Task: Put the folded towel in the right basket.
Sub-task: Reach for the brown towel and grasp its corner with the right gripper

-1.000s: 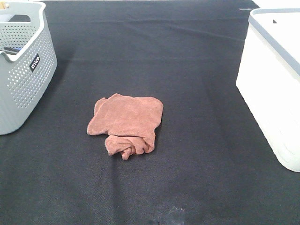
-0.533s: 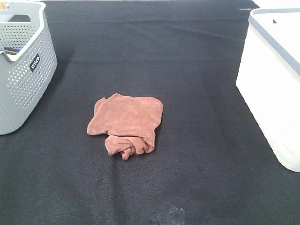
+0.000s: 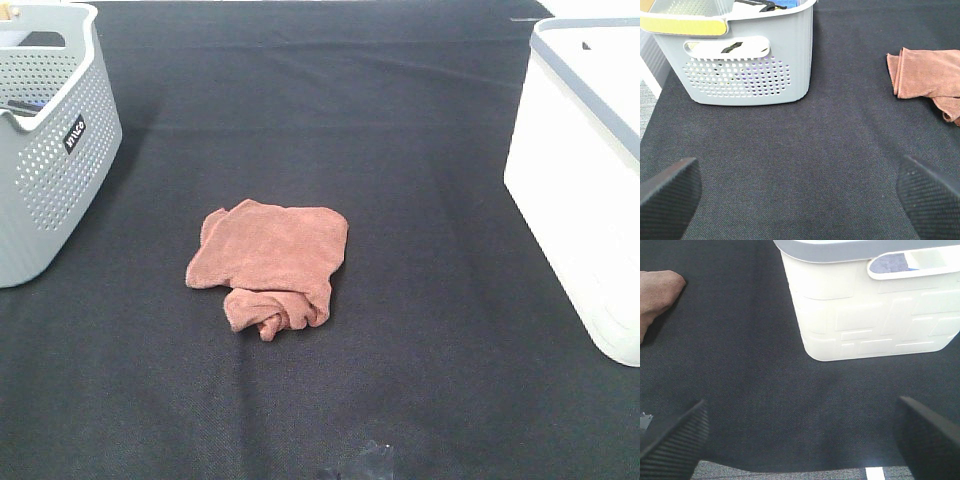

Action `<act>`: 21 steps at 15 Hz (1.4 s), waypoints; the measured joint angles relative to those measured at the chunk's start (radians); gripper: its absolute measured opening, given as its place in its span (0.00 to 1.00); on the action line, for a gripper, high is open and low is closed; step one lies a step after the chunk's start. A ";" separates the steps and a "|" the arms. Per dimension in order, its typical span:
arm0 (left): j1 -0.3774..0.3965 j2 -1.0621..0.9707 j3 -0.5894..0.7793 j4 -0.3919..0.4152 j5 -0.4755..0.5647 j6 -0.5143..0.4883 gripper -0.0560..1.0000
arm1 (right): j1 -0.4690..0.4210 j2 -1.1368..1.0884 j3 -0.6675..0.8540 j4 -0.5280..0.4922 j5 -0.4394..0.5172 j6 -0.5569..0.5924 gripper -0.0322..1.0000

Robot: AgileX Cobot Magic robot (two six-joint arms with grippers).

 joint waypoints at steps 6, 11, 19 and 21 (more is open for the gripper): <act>0.000 0.000 0.000 0.000 0.000 0.000 0.99 | 0.000 0.000 0.000 0.000 0.000 0.000 0.96; 0.000 0.000 0.000 0.000 0.000 0.000 0.99 | 0.000 0.000 0.000 0.000 0.000 0.000 0.96; 0.000 0.000 0.000 0.000 0.000 0.000 0.99 | 0.000 0.000 0.000 0.000 0.000 0.000 0.96; 0.000 0.000 0.000 0.000 0.000 0.000 0.99 | 0.000 0.000 0.000 0.000 0.000 0.000 0.96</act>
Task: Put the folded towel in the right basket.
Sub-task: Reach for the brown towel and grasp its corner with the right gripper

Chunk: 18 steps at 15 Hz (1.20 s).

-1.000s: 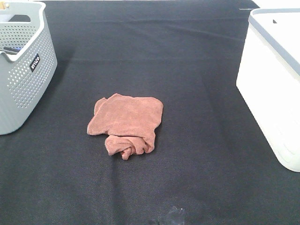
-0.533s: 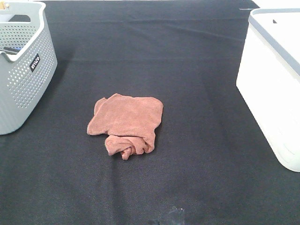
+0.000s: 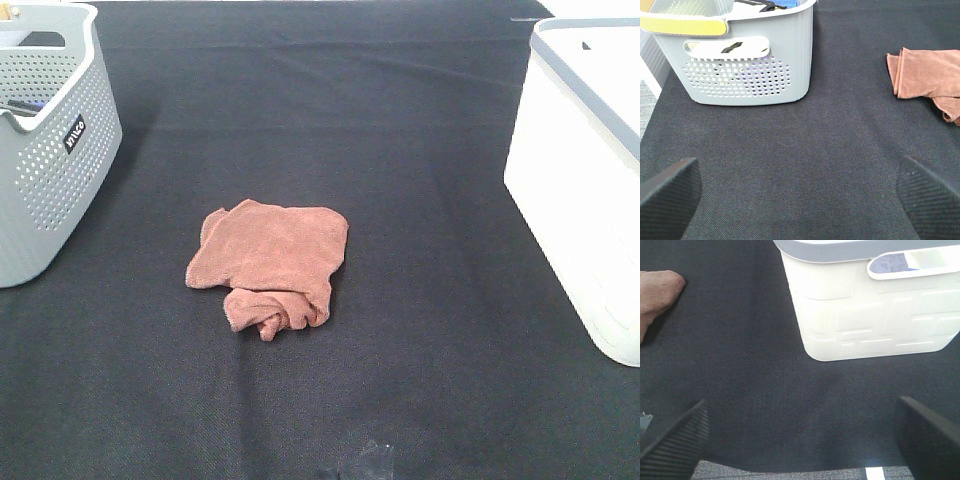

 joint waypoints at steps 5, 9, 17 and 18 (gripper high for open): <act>0.000 0.000 0.000 0.000 0.000 0.000 0.99 | 0.000 0.000 0.000 0.000 0.000 0.000 0.96; 0.000 0.000 0.000 0.000 0.000 0.000 0.99 | 0.000 0.000 0.000 0.000 0.000 0.000 0.96; 0.000 0.000 0.000 0.000 0.000 0.000 0.99 | 0.000 0.034 -0.029 0.000 0.000 0.002 0.96; 0.000 0.000 0.000 0.000 0.000 0.000 0.99 | 0.000 0.124 -0.069 0.020 0.000 0.007 0.96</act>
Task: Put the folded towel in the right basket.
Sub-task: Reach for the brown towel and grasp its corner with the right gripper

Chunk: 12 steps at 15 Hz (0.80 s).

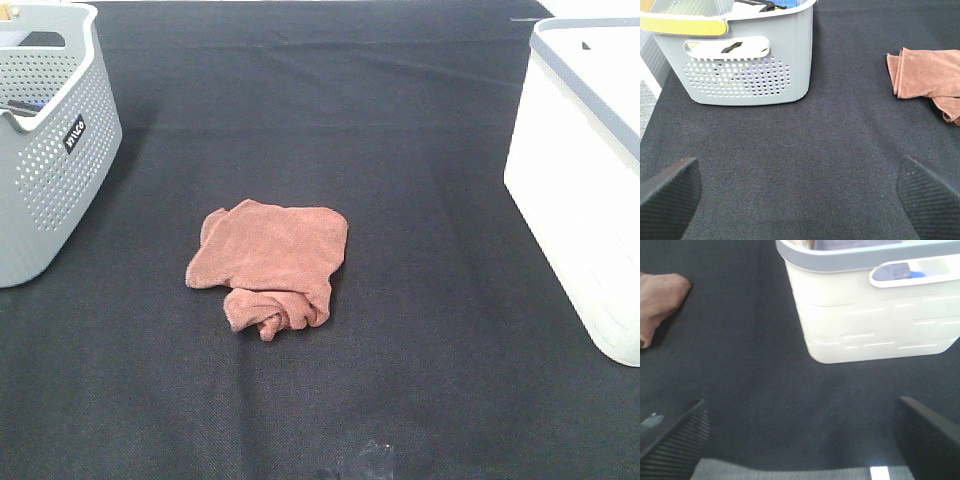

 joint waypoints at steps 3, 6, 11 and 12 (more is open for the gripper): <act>0.000 0.000 0.000 0.000 0.000 0.000 0.99 | 0.000 0.222 -0.112 0.049 0.002 0.001 0.96; 0.000 0.000 0.000 0.000 0.000 0.000 0.99 | 0.000 0.570 -0.328 0.095 -0.009 0.000 0.96; 0.000 0.000 0.000 0.000 0.000 0.000 0.99 | 0.000 0.877 -0.549 0.258 0.005 -0.119 0.96; 0.000 0.000 0.000 0.000 0.000 0.000 0.99 | 0.000 0.921 -0.579 0.324 0.002 -0.146 0.96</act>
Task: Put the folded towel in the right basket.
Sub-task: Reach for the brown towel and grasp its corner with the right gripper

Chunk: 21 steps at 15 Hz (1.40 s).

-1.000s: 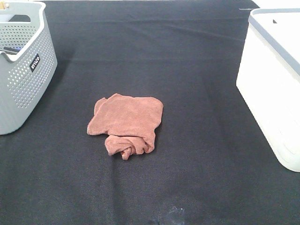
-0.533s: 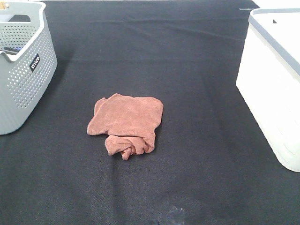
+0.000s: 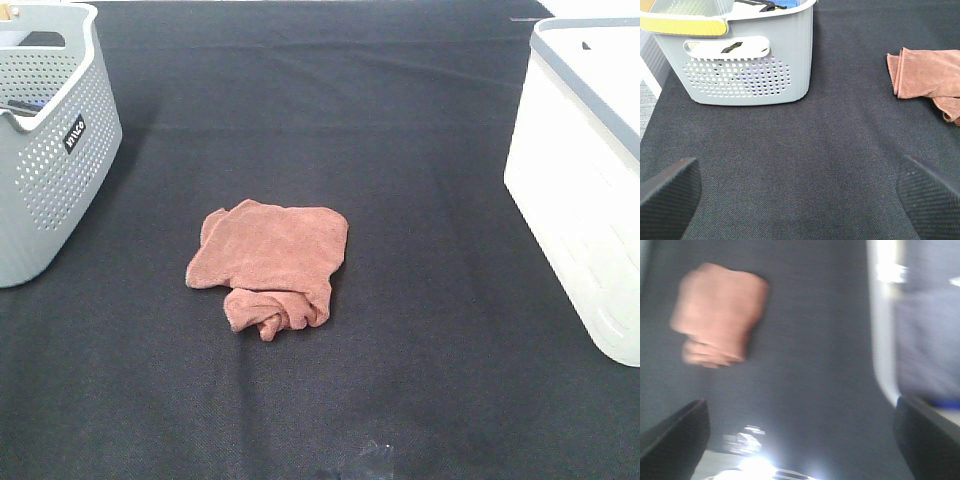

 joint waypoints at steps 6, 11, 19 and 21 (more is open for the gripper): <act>0.000 0.000 0.000 0.000 0.000 0.000 0.99 | 0.186 0.370 -0.160 0.168 -0.102 -0.064 0.95; 0.000 0.000 0.000 0.000 0.000 0.000 0.99 | 0.360 0.717 -0.177 0.188 -0.218 -0.030 0.95; 0.000 0.000 0.000 0.000 0.000 0.000 0.99 | 0.364 1.053 -0.182 0.412 -0.476 -0.175 0.95; 0.000 0.000 0.000 0.000 0.000 0.000 0.99 | 0.364 1.107 -0.183 0.425 -0.506 -0.177 0.95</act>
